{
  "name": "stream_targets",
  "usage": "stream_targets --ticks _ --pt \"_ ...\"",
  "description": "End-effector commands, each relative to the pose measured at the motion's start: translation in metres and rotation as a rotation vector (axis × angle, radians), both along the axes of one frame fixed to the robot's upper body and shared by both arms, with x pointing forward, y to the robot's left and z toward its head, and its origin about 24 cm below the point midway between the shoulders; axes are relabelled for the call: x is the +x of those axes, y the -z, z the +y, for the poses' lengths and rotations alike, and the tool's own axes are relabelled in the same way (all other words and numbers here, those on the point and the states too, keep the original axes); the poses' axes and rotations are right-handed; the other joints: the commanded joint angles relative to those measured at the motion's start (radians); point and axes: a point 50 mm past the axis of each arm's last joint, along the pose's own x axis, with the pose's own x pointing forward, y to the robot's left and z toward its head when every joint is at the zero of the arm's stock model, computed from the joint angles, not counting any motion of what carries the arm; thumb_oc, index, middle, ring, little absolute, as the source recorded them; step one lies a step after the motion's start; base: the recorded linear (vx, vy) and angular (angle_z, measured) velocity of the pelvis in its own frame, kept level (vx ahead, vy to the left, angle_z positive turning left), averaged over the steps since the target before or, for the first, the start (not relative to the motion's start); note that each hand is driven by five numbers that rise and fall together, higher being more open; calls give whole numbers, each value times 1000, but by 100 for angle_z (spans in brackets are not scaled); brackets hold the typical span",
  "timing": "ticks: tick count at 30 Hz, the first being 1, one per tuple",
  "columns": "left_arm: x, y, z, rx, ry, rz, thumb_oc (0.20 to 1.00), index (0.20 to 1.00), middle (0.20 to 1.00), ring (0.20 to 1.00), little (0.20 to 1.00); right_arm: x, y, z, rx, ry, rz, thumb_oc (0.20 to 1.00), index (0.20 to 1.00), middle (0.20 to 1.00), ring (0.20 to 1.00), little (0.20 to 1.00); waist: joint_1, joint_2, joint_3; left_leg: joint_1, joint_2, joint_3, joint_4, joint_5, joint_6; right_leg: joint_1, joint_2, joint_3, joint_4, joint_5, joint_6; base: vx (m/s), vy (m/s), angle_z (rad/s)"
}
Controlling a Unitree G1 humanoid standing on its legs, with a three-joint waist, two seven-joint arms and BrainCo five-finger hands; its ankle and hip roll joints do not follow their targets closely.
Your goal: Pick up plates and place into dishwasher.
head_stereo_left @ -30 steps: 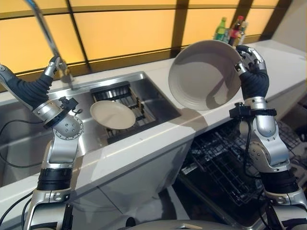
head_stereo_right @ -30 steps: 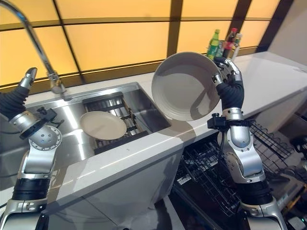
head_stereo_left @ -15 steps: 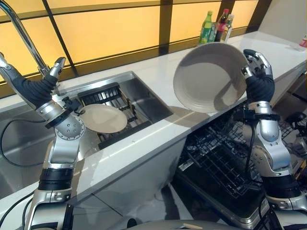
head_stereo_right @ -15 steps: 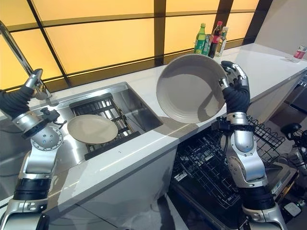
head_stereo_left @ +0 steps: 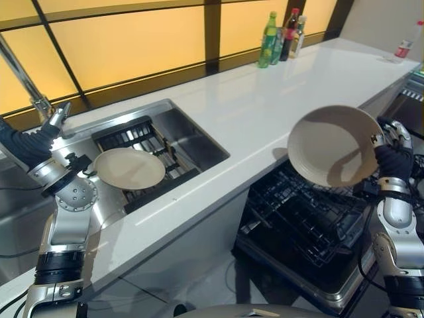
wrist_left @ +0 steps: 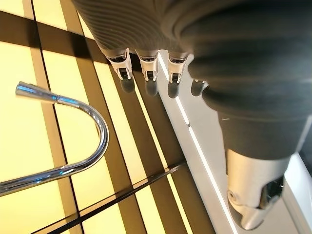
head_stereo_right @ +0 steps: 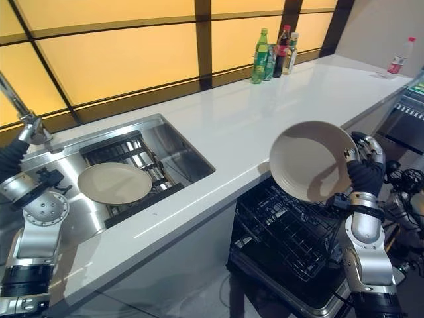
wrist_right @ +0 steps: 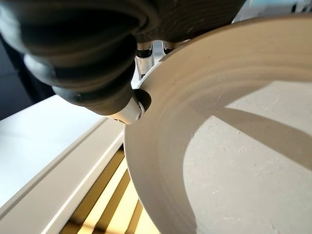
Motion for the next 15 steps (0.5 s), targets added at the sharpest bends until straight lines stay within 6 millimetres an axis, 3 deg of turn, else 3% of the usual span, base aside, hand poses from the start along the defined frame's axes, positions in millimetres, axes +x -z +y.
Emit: stream_targets --ticks 1,15 --pt "-6 -11 17 137 -53 10 1000 1000 1000 1000 1000 -6 -29 -15 -88 85 -114 200 200 200 200 200 5 26 -33 78 44 0 11 -134 -18 -183 -29 27 8 180 79 31 -69 -15" --pt "-5 -5 17 159 -71 37 1000 1000 1000 1000 1000 -3 1 -28 -69 110 47 200 200 200 200 200 -14 58 32 45 47 4 18 -128 -24 -231 -34 40 36 170 83 3 -20 -5"
